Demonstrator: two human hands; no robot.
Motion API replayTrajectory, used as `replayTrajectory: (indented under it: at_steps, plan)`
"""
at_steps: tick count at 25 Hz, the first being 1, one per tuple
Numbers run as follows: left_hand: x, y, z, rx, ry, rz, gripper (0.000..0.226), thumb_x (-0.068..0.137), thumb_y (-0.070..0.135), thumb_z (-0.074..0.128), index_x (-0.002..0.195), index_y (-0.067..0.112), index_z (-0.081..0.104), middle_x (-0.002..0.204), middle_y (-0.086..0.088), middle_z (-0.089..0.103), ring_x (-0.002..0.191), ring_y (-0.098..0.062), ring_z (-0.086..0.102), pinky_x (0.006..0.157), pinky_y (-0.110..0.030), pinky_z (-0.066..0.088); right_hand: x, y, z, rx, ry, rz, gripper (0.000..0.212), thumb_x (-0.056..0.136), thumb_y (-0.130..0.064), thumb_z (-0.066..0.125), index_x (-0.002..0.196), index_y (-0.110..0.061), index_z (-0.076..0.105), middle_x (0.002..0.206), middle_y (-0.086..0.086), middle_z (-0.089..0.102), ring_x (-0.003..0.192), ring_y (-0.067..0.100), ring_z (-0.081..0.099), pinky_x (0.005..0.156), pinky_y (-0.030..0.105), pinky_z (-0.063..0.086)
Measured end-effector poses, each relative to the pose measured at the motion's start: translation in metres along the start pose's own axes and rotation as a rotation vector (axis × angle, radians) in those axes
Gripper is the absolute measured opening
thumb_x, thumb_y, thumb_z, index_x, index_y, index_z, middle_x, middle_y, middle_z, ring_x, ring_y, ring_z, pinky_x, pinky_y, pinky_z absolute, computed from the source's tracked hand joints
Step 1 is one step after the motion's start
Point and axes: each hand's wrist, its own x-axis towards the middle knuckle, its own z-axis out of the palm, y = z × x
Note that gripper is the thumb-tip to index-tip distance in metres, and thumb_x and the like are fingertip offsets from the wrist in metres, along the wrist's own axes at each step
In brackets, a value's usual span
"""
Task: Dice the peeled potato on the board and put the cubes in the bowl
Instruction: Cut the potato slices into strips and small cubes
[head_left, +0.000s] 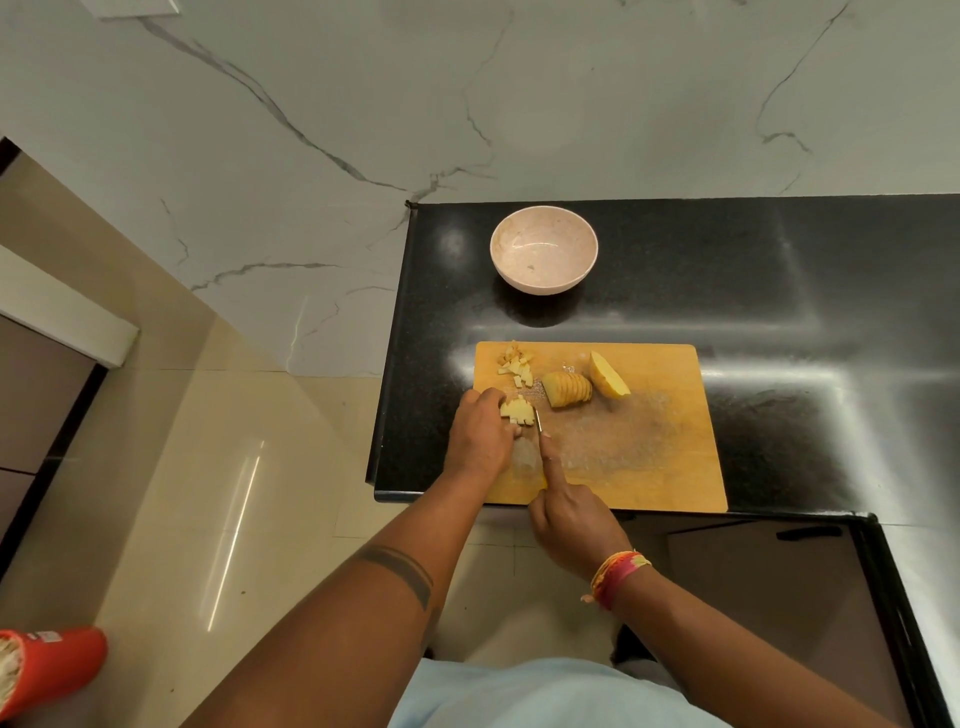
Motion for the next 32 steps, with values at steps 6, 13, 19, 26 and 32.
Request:
replayTrajectory:
  at_steps: [6,13,19,26,32]
  plan:
    - [0.020,0.013,0.001,-0.070,0.069,-0.014,0.044,0.092,0.020,0.074,0.134,0.020,0.061,0.126,-0.003,0.050,0.105,-0.017,0.055,0.089,-0.028,0.050,0.025,-0.017,-0.007,0.016,-0.007,0.038,0.082,0.098,-0.023,0.040,0.161,-0.024,-0.012,0.065,0.001,0.060,0.053,0.018,0.055,0.049,0.033,0.041]
    - [0.026,0.016,-0.002,-0.087,0.104,0.027,0.032,0.097,0.019,0.065,0.128,0.022,0.061,0.124,-0.001,0.051,0.104,-0.016,0.059,0.088,-0.035,0.057,0.034,-0.016,-0.026,-0.012,0.050,0.005,0.084,0.096,-0.022,0.044,0.162,-0.027,-0.007,0.064,-0.002,0.059,0.052,0.015,0.054,0.046,0.029,0.035]
    - [0.001,-0.002,0.003,0.041,-0.145,0.335,0.033,0.092,0.032,0.071,0.122,0.029,0.057,0.120,0.007,0.047,0.105,-0.010,0.058,0.088,-0.029,0.055,0.022,0.001,-0.031,-0.012,0.061,-0.023,0.079,0.099,-0.022,0.044,0.163,-0.024,-0.002,0.064,-0.004,0.058,0.053,0.017,0.056,0.049,0.034,0.045]
    - [0.023,0.019,0.006,0.108,-0.010,0.224,0.014,0.101,0.024,0.058,0.115,0.022,0.057,0.118,0.001,0.052,0.098,-0.015,0.055,0.082,-0.036,0.055,0.024,-0.001,-0.025,0.006,0.032,-0.023,0.081,0.100,-0.026,0.042,0.162,-0.032,-0.010,0.066,-0.002,0.061,0.054,0.017,0.057,0.053,0.036,0.052]
    - [0.026,0.025,0.003,0.081,0.108,0.213,0.016,0.103,0.025,0.056,0.118,0.022,0.057,0.120,0.001,0.051,0.100,-0.014,0.055,0.080,-0.029,0.053,0.026,-0.005,-0.036,0.026,0.095,-0.013,0.079,0.100,-0.024,0.045,0.163,-0.029,-0.002,0.062,-0.004,0.058,0.050,0.014,0.053,0.045,0.030,0.039]
